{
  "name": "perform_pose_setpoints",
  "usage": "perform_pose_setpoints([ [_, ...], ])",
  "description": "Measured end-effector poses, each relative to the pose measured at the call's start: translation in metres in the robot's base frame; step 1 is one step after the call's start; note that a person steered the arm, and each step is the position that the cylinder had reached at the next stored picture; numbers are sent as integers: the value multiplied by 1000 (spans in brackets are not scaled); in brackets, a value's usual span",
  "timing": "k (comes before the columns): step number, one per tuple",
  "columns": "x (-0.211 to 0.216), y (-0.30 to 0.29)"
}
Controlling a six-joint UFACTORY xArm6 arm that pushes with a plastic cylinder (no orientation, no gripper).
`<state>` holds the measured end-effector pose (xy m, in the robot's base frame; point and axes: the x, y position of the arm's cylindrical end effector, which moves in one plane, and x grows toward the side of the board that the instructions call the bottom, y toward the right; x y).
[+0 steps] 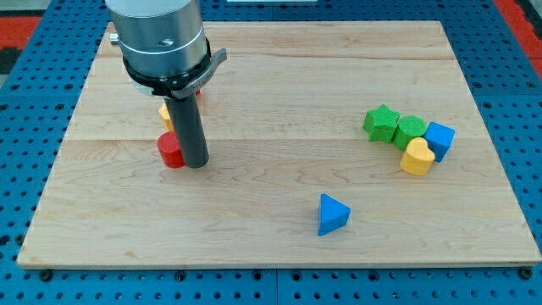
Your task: Move the yellow heart below the red circle
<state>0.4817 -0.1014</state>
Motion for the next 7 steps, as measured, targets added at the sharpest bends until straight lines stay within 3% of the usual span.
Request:
perform_pose_setpoints([
  [3,0,-14],
  [4,21,41],
  [7,52,390],
])
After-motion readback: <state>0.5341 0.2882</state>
